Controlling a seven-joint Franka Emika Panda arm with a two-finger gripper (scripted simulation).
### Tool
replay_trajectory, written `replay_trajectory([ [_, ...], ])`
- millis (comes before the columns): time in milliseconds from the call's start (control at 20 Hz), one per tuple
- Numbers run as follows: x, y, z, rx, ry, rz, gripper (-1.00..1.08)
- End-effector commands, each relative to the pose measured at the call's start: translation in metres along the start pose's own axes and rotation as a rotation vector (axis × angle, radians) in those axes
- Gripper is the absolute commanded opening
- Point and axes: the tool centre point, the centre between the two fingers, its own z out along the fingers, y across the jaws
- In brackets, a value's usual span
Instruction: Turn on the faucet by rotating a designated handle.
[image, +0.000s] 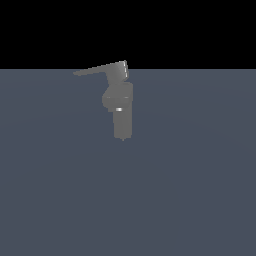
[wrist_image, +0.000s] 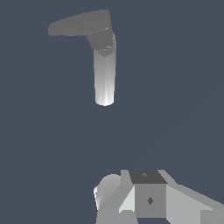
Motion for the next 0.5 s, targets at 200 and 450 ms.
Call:
replay_trajectory([
  [200, 0.002, -0.007, -0.001, 0.005, -0.001, -0.015, -1.00],
  [450, 0.004, -0.022, -0.002, 0.012, -0.002, -0.049, -1.00],
])
